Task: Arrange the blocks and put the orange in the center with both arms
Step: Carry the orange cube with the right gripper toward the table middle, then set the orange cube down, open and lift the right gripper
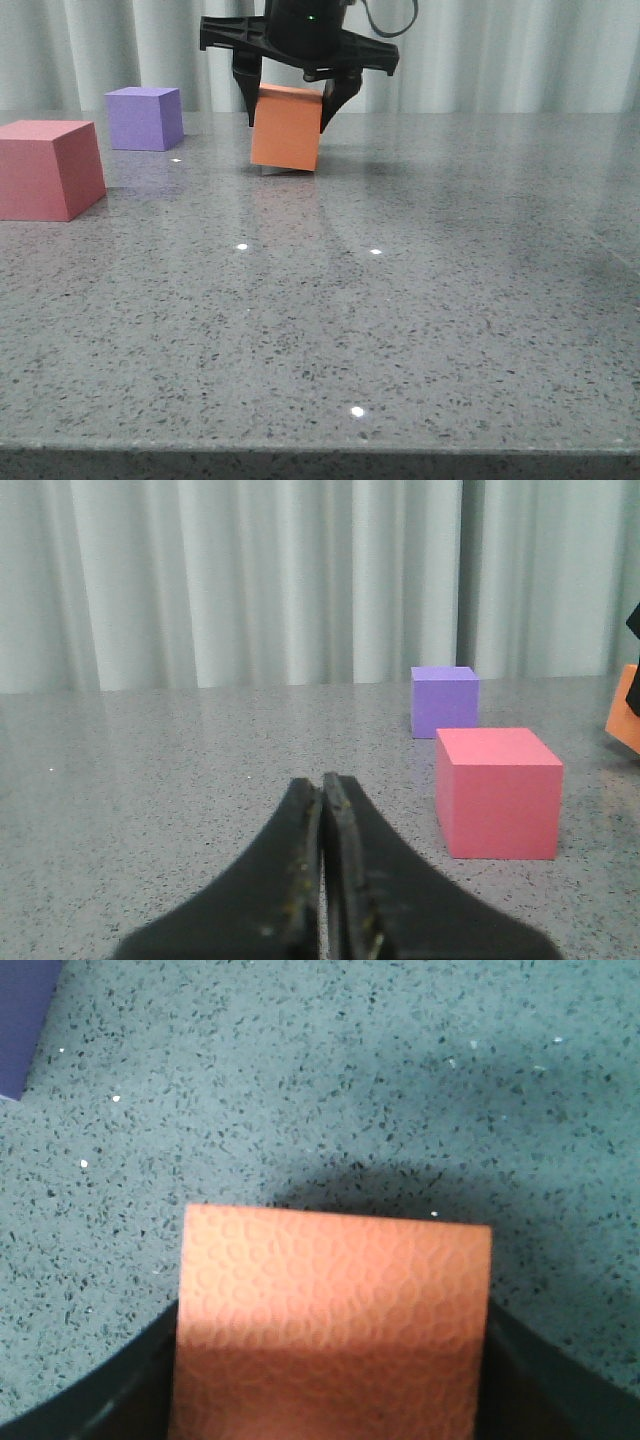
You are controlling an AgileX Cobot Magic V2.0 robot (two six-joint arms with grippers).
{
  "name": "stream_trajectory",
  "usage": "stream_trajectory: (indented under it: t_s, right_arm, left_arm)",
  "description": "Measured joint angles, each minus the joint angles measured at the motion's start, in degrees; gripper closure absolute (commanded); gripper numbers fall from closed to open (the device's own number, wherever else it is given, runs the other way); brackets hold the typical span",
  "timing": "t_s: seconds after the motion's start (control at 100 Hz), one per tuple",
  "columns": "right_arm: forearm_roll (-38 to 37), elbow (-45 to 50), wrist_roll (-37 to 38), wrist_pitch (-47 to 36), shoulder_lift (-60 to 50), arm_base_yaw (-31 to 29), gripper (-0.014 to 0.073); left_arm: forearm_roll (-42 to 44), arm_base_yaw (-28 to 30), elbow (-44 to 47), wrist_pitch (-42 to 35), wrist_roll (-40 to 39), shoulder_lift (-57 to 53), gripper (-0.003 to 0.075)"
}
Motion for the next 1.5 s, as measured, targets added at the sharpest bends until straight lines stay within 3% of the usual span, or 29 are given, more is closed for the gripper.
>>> stream_trajectory:
  t_s: [0.08,0.18,0.48,0.76,1.12,1.31,1.5]
  right_arm:
    - [0.00,0.00,0.00,0.00,0.00,0.00,-0.0012]
    - [0.00,0.00,0.00,0.00,0.00,0.00,-0.0063]
    - [0.63,0.00,-0.37,1.00,-0.38,0.00,-0.0061]
    - [2.32,-0.57,-13.50,6.55,-6.75,-0.76,-0.0061]
    - [2.32,-0.14,-22.32,11.56,-14.40,-9.43,-0.0061]
    - [2.32,6.11,-24.69,11.77,-20.61,-14.71,-0.0061]
    - [2.32,21.45,-25.47,6.45,-30.69,-18.98,-0.0061]
  left_arm:
    - [0.00,0.00,0.00,0.00,0.00,0.00,0.0741]
    - [0.00,0.00,0.00,0.00,0.00,0.00,0.0741]
    - [0.00,0.00,0.00,0.00,0.00,0.00,0.0741]
    - [0.00,0.00,0.00,0.00,0.00,0.00,0.0741]
    - [0.00,0.00,0.00,0.00,0.00,0.00,0.0741]
    - [0.00,0.00,0.00,0.00,0.00,0.00,0.0741]
    - [0.00,0.00,0.00,0.00,0.00,0.00,0.0741]
